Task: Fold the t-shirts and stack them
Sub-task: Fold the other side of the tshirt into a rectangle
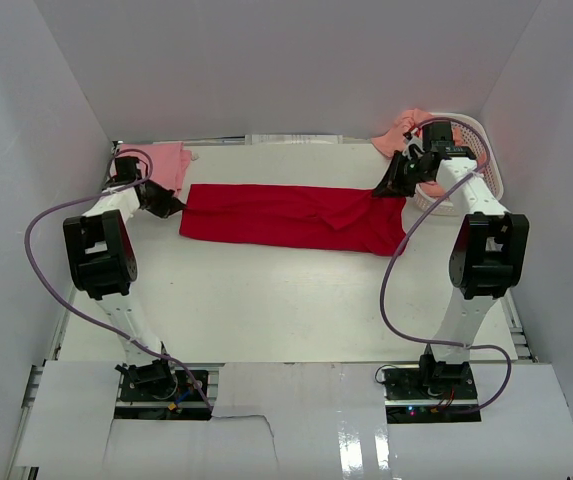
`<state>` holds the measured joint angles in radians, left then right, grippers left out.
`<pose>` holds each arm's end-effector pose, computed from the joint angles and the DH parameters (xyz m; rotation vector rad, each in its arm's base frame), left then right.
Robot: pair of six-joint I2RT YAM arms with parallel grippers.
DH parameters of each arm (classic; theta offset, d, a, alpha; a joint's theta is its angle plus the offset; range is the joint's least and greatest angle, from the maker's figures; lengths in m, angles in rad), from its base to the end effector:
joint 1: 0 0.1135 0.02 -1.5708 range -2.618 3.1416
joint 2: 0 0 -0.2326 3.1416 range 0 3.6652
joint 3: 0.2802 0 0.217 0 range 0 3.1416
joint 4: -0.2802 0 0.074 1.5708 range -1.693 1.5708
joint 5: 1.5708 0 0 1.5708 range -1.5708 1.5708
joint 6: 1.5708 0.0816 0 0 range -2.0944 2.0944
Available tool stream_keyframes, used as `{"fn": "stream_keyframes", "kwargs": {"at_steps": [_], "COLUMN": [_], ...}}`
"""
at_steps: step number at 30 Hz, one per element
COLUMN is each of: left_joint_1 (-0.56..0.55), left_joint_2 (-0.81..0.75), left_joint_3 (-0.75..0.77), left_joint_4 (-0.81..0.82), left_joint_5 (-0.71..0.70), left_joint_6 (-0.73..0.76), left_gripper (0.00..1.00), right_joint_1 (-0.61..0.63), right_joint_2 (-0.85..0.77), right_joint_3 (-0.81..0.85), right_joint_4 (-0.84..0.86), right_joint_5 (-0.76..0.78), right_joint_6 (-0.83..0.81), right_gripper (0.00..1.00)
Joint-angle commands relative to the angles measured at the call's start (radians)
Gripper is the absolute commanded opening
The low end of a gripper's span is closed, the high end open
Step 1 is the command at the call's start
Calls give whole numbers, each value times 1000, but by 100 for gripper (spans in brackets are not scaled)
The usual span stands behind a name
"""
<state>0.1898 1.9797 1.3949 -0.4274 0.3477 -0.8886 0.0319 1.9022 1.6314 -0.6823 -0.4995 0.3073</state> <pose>0.3974 0.0480 0.1340 -1.2457 2.3418 -0.6972 0.3956 0.0517 0.2168 0.1424 2.5169 0.7670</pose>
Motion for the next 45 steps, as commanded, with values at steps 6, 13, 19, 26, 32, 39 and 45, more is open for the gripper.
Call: {"fn": "stream_keyframes", "kwargs": {"at_steps": [6,13,19,26,32,39,45], "left_joint_1": [16,17,19,10,10,10,13], "left_joint_2": [-21,-19,-16,34,56,94,116], "left_joint_3": [49,72,78,87,121,159,197], "left_joint_4": [-4,-5,7,44,49,52,47], "left_joint_5": [-1,7,14,47,40,34,31], "left_joint_6": [-21,-32,-39,-42,-43,-42,-29], "left_gripper": [0,0,0,0,0,11,46], "right_joint_1": [-12,-17,-18,-18,-20,-20,-21], "right_joint_2": [41,54,61,95,136,230,324], "right_joint_3": [68,96,110,122,154,247,314], "right_joint_4": [7,4,3,3,3,9,13], "right_joint_5": [1,1,-1,4,3,-16,-5], "right_joint_6": [6,10,12,10,18,42,56], "right_gripper": [8,8,8,8,8,8,27]}}
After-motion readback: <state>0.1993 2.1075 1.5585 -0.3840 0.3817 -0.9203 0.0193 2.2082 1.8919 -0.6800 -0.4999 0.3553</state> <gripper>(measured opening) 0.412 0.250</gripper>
